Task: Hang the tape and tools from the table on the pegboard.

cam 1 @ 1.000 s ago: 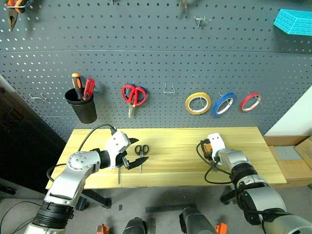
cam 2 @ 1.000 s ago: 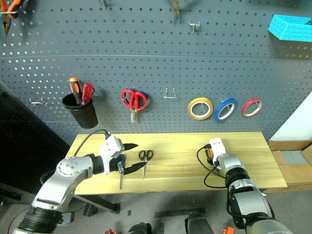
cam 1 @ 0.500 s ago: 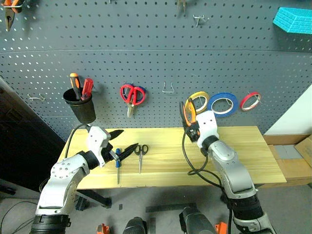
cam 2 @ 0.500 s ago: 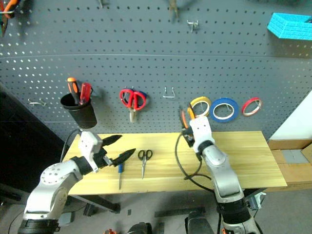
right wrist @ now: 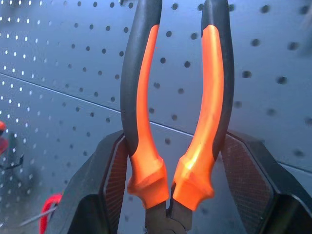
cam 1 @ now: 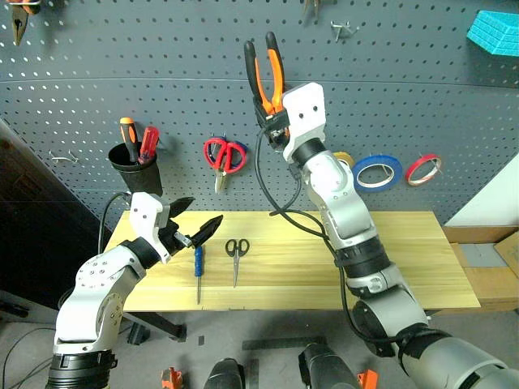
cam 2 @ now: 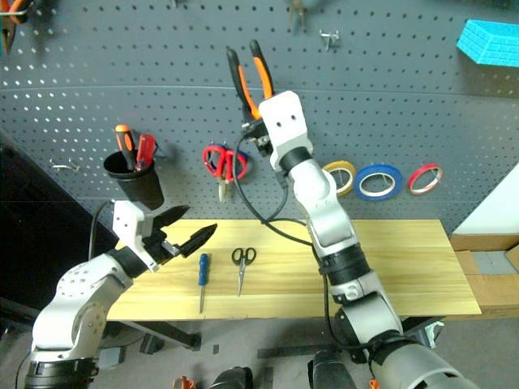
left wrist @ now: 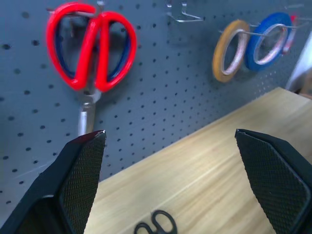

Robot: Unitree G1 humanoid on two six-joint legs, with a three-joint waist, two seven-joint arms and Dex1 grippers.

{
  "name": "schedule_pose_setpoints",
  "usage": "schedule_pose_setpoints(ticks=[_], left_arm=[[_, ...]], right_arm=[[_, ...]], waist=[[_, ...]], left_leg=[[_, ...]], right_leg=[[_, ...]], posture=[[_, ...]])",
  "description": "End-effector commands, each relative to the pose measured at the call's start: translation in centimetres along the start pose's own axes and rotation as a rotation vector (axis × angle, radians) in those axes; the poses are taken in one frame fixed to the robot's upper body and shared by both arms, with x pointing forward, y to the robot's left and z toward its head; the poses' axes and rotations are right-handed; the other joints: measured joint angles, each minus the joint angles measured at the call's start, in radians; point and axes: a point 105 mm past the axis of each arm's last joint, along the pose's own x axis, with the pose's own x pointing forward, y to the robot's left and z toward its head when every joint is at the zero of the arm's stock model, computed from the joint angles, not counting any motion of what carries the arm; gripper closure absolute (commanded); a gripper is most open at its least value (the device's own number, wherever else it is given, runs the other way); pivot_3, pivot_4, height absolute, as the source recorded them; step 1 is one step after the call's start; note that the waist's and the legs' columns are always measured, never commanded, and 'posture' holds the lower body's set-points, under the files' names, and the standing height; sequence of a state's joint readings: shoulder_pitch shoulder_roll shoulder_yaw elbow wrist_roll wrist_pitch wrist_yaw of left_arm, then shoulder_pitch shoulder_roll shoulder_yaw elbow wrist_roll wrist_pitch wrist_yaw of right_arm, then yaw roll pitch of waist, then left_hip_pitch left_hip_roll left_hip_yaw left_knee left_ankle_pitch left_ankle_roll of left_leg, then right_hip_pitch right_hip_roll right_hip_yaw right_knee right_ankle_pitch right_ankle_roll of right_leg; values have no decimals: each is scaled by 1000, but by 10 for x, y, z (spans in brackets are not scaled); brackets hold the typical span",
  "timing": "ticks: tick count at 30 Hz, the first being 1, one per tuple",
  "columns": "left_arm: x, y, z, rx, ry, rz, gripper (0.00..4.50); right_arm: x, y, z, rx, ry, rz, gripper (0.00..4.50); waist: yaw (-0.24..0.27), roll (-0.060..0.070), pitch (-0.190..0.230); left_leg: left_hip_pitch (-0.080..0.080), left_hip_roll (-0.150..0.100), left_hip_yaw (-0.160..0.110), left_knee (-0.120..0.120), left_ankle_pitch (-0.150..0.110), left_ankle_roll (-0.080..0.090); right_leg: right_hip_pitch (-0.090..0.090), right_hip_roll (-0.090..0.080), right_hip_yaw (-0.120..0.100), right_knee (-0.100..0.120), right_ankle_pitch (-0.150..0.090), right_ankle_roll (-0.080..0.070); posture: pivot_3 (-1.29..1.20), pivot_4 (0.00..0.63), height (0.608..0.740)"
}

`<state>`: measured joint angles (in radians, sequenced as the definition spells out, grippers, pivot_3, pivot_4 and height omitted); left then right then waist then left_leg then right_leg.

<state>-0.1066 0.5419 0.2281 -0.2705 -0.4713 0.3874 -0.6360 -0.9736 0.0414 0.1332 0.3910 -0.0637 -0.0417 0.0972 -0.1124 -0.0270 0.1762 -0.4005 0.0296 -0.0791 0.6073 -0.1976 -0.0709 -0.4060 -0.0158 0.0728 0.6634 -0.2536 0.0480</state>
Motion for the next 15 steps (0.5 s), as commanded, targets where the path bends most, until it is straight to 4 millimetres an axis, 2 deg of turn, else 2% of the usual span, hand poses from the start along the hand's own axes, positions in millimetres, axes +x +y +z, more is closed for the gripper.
schedule_pose_setpoints(ticks=[1,7,10,15], left_arm=[[2,-7,16,25,-52,-3,0],[7,-8,20,50,-60,11,0],[8,-7,22,59,-64,14,0],[8,-3,26,76,-68,22,0]], right_arm=[[10,-9,17,-50,-123,-33,1885],[11,-24,-14,-150,-93,-88,1885],[10,-29,-21,-185,-84,-107,1885],[15,-42,-18,-237,-92,-153,1885]], waist=[[9,0,5],[35,0,15],[51,0,18],[58,-1,25]], left_leg=[[0,0,0,0,0,0],[0,0,0,0,0,0],[0,0,0,0,0,0],[-1,0,0,-1,0,0]], right_leg=[[0,0,0,0,0,0],[0,0,0,0,0,-2],[0,0,0,0,0,-3],[-1,0,-1,0,0,-4]], posture=[[39,177,740],[77,179,740],[86,179,740],[106,182,740]])
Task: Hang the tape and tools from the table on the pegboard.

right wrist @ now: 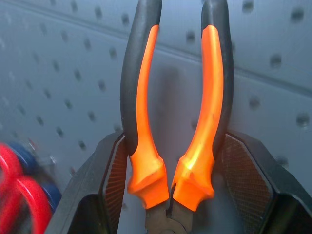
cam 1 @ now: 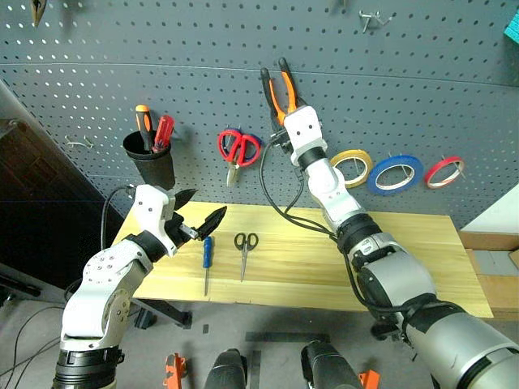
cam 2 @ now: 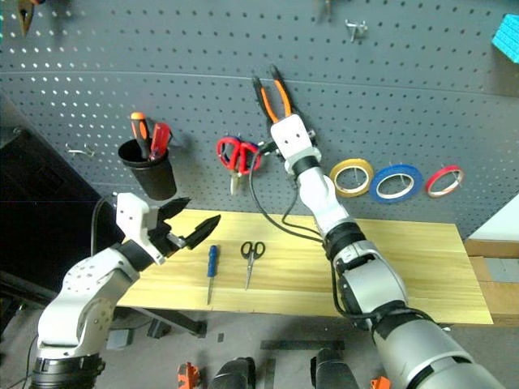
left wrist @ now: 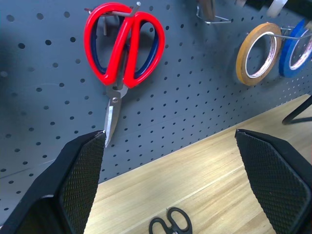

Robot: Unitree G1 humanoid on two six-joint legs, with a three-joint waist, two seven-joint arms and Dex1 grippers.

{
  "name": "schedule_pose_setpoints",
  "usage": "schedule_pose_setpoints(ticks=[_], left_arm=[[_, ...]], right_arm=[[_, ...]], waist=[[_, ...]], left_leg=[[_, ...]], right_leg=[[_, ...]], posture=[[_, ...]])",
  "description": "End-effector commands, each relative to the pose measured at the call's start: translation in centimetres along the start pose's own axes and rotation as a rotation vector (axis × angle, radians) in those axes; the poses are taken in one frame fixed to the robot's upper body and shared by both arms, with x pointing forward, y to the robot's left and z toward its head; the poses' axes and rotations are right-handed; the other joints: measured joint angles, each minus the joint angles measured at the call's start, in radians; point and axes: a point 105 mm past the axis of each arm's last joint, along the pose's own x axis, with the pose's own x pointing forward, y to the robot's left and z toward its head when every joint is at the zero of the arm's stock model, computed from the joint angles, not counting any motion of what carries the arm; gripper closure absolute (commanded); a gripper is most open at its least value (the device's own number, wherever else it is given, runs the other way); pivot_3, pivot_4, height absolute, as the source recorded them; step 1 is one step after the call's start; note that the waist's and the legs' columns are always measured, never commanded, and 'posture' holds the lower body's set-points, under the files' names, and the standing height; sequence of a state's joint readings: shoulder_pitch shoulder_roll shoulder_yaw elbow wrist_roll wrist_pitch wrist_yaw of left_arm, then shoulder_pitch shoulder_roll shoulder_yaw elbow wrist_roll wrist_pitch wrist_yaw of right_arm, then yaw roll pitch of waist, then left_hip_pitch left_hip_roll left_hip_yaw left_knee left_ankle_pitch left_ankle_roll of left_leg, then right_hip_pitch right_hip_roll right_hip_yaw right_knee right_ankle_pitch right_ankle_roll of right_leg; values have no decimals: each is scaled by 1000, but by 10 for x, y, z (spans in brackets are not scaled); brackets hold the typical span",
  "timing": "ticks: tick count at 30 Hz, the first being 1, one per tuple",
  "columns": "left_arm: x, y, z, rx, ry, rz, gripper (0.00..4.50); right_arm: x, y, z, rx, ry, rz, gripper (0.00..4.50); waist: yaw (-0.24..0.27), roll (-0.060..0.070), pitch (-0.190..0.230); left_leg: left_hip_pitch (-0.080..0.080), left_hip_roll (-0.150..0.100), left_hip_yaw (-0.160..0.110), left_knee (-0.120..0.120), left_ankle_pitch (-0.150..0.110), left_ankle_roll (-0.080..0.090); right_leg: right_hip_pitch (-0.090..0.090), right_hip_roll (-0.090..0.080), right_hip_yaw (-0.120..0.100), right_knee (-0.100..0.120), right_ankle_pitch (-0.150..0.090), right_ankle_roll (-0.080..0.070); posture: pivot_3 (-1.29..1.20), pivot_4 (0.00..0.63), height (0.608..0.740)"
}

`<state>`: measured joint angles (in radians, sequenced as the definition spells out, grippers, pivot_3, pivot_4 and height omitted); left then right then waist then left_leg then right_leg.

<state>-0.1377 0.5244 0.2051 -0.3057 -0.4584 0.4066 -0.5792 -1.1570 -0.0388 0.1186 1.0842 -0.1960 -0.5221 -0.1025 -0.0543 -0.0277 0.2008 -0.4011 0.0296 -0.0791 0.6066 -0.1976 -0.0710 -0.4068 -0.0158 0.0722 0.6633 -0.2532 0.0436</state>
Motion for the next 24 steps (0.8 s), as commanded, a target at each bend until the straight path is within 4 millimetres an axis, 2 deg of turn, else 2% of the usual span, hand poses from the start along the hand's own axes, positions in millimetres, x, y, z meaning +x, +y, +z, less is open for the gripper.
schedule_pose_setpoints(ticks=[1,5,8,15,19,23,24], left_arm=[[-1,3,16,59,-42,5,0],[0,6,15,64,-42,16,0],[1,6,13,64,-43,16,0],[5,9,4,70,-28,35,0],[7,13,1,77,-22,57,0],[9,17,-4,69,-11,91,0],[9,18,-7,67,3,98,0]], right_arm=[[15,-16,37,-25,-137,-61,1885],[11,-20,22,-39,-89,-85,1885],[4,-16,8,-34,-48,-72,1885],[-21,-19,-40,-43,130,-108,1886],[-29,-25,-52,-50,179,-140,1887],[-37,-28,-61,26,213,-141,1887],[-39,-27,-64,50,231,-131,1537]], waist=[[0,0,2],[3,0,3],[7,0,3],[7,0,3],[7,-1,3],[16,-1,2],[16,-2,2]], left_leg=[[0,0,0,0,0,0],[0,0,0,0,0,0],[0,0,0,0,0,0],[0,0,0,1,0,0],[1,0,0,2,1,0],[1,0,-1,2,1,0],[1,0,-1,2,1,0]], right_leg=[[0,0,0,0,0,0],[0,0,0,0,0,-1],[0,0,-1,0,0,-1],[0,0,0,0,0,-1],[1,0,0,1,-2,2],[2,0,-1,1,-2,2],[2,0,-1,1,-2,3]], posture=[[102,181,740],[96,177,740],[89,178,740],[71,172,740],[60,169,740],[45,167,740],[40,167,740]])
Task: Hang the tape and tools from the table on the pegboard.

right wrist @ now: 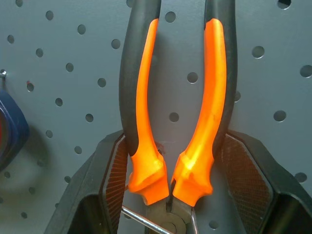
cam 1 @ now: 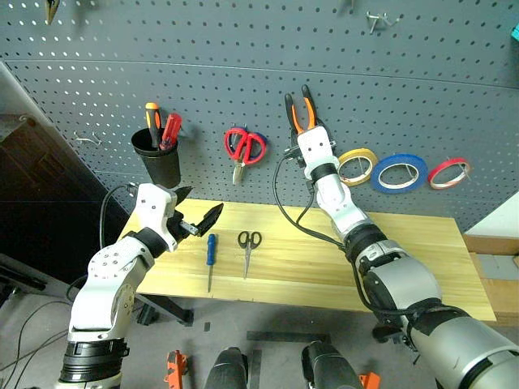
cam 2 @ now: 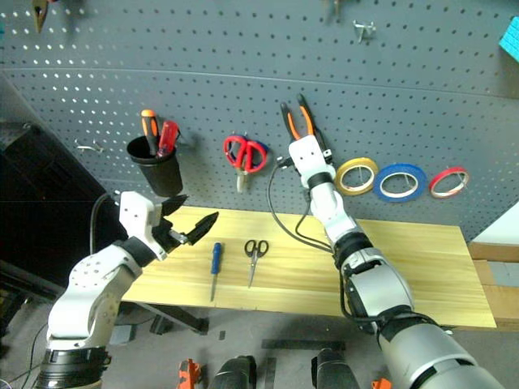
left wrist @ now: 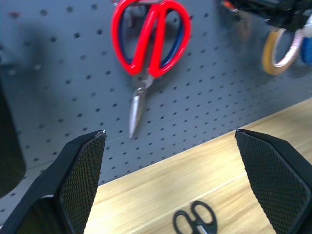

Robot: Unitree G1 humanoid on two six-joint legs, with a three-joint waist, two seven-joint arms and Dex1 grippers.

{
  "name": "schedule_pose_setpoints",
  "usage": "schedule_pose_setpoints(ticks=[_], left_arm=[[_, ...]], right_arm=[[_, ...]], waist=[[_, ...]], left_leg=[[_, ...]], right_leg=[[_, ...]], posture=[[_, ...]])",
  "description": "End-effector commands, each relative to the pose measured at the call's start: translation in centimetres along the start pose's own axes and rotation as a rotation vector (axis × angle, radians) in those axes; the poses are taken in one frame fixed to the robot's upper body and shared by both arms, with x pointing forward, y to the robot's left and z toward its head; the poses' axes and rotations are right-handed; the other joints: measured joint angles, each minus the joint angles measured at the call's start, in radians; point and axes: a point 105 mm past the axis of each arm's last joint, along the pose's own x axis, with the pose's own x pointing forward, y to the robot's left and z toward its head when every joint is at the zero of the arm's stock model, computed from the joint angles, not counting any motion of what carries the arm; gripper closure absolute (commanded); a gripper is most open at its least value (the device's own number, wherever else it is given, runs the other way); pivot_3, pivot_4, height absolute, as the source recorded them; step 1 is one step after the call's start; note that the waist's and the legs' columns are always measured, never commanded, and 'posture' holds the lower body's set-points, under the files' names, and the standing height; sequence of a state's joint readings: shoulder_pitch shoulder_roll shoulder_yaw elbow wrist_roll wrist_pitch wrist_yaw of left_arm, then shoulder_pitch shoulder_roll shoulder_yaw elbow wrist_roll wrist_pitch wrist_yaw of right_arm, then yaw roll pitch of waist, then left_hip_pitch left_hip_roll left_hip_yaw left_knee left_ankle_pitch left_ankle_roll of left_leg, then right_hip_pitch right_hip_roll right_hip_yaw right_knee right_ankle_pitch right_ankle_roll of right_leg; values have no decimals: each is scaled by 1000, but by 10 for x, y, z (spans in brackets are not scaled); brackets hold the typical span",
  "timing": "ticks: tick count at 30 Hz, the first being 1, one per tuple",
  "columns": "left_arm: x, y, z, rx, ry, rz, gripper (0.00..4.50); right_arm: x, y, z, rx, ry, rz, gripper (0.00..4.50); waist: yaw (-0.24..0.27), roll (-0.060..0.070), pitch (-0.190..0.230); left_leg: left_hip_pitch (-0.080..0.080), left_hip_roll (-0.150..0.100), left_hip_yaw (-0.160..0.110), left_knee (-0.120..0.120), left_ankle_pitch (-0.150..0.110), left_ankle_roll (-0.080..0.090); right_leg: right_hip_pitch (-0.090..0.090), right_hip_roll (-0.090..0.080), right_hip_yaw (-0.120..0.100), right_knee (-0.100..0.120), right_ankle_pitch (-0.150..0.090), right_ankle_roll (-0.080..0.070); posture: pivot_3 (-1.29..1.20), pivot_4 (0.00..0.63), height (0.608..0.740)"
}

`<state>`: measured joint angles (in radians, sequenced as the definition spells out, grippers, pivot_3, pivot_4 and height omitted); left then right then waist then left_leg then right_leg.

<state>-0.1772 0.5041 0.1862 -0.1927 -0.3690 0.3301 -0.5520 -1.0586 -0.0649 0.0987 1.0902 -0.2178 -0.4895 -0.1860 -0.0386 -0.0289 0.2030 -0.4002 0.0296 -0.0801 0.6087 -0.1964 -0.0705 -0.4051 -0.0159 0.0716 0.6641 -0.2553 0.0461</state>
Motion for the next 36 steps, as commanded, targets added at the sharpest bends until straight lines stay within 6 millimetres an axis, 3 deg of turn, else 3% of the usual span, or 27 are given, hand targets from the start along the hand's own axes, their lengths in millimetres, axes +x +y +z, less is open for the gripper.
schedule_pose_setpoints(ticks=[1,5,12,17,22,26,36], left_arm=[[2,3,2,28,-7,29,0],[1,4,-10,28,41,50,0],[2,-9,-34,-5,140,84,0],[8,-29,-63,-78,289,127,0],[17,-48,-86,-140,414,143,0],[28,-60,-114,-196,566,197,0],[58,-74,-143,-326,725,305,0]], right_arm=[[-9,-12,-24,86,108,-14,1167],[-20,-4,-35,120,179,74,29],[-62,7,-38,157,291,261,29],[-122,41,-11,277,338,629,29],[-159,49,3,325,411,805,29],[-168,49,2,322,456,832,29],[-170,46,2,334,500,826,29]], waist=[[1,-1,-1],[1,-1,-1],[-11,-1,0],[-21,-1,0],[-32,-1,0],[-45,-2,-1],[-50,-3,0]], left_leg=[[0,0,0,0,0,0],[0,0,0,0,0,0],[-2,0,0,-2,0,0],[-2,0,0,-3,-1,-1],[-2,0,0,0,-2,-2],[-1,0,0,2,-1,-2],[-3,-1,0,1,-2,-3]], right_leg=[[0,0,0,0,0,0],[0,0,0,0,0,0],[-2,0,0,0,0,-1],[-2,0,0,-1,-2,3],[-1,0,0,-1,-2,4],[0,0,0,-1,-2,3],[-1,0,0,-4,-1,6]], posture=[[37,167,740],[12,163,740],[-33,163,740],[-64,166,740],[-84,168,740],[-101,171,740],[-130,184,740]])
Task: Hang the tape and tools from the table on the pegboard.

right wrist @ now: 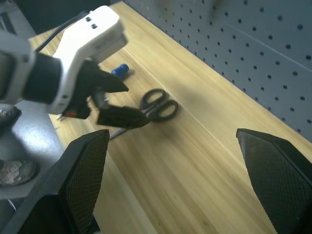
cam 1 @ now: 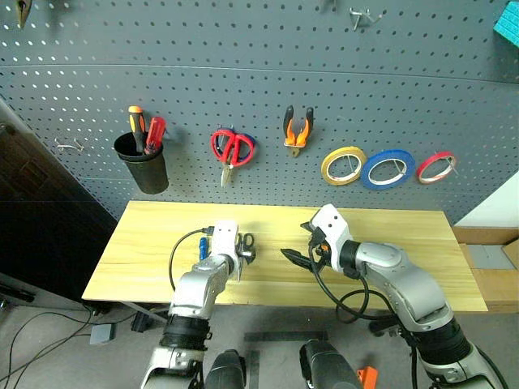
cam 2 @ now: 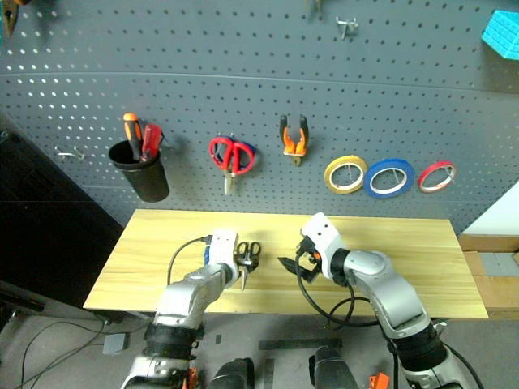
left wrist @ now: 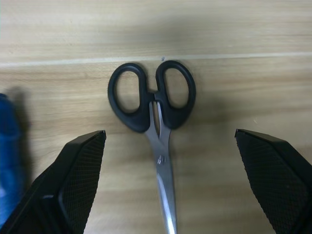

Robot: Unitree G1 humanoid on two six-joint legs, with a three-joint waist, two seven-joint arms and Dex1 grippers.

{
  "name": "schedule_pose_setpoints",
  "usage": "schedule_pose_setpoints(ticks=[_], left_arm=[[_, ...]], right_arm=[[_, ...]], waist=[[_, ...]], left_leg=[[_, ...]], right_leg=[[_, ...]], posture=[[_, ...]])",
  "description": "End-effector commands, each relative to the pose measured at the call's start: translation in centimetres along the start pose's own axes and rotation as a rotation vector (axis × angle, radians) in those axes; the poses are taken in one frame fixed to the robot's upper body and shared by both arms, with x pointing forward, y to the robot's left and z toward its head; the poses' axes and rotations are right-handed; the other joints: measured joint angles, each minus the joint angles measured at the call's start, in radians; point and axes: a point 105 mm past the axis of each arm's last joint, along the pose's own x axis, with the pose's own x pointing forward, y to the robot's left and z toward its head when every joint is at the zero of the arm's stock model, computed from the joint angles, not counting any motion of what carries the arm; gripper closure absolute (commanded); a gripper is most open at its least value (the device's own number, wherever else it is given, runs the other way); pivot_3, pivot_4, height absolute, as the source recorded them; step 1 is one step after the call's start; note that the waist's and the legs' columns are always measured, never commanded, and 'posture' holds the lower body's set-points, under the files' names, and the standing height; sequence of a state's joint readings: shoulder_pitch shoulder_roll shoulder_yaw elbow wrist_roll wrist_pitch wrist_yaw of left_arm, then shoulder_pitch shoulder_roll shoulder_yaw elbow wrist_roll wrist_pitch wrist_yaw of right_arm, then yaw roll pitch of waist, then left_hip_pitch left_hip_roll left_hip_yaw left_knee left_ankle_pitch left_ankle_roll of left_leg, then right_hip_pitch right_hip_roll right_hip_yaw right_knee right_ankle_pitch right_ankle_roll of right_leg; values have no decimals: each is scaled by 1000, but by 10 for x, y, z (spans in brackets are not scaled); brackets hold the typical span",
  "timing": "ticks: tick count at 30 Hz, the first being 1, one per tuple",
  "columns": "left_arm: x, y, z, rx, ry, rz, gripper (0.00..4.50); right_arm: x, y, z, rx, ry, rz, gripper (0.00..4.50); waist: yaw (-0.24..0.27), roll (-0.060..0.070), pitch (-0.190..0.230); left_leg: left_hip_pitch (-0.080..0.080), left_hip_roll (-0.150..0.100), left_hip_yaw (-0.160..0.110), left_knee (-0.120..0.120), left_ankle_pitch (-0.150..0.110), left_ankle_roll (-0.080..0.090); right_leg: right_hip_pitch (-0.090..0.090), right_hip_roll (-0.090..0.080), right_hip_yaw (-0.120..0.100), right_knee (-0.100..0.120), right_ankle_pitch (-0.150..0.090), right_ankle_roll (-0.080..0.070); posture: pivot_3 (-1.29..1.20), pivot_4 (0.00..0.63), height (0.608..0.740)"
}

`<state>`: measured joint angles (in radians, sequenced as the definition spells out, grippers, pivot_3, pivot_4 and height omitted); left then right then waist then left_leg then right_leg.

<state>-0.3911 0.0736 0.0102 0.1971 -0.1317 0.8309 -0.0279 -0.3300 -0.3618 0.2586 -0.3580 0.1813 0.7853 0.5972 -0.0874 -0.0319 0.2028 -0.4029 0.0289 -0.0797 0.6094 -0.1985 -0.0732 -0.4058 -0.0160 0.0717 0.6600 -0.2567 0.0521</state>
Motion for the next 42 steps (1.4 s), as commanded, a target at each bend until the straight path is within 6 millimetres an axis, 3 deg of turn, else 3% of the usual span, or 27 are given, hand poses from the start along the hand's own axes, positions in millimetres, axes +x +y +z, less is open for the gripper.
schedule_pose_setpoints(ticks=[1,7,15,28,29,37,42], left_arm=[[8,-1,-9,-10,77,39,0],[14,1,-29,-28,196,77,0],[19,4,-34,-101,237,90,0],[22,12,-37,-47,240,84,4032],[22,12,-36,-46,239,84,4186],[16,13,-23,36,130,46,4187],[-10,14,1,172,-73,14,4187]], right_arm=[[-5,5,15,-9,-49,19,29],[-9,9,15,-6,-34,53,29],[-13,9,15,23,-23,52,29],[-18,3,11,151,-5,53,0],[-18,3,11,153,-6,53,0],[-19,2,12,146,-11,44,0],[-21,0,16,101,-25,26,0]], waist=[[-2,0,0],[-4,0,0],[-22,0,0],[-27,1,-1],[-27,1,-1],[-30,1,-1],[-36,0,0]], left_leg=[[0,0,0,0,0,0],[0,0,0,0,-1,-1],[1,0,0,0,-1,-1],[1,-1,0,0,-1,-1],[1,-1,0,0,-1,-1],[1,-1,0,0,-1,-1],[-1,0,0,-1,-1,-2]], right_leg=[[0,0,0,0,0,0],[0,0,0,-1,0,0],[1,0,0,0,0,1],[2,0,0,-1,0,1],[2,0,0,-1,0,1],[1,0,0,-1,0,1],[0,0,1,-2,0,1]], posture=[[-133,186,740],[-146,188,740],[-164,189,740],[-172,171,740],[-172,171,740],[-170,166,740],[-171,173,740]])
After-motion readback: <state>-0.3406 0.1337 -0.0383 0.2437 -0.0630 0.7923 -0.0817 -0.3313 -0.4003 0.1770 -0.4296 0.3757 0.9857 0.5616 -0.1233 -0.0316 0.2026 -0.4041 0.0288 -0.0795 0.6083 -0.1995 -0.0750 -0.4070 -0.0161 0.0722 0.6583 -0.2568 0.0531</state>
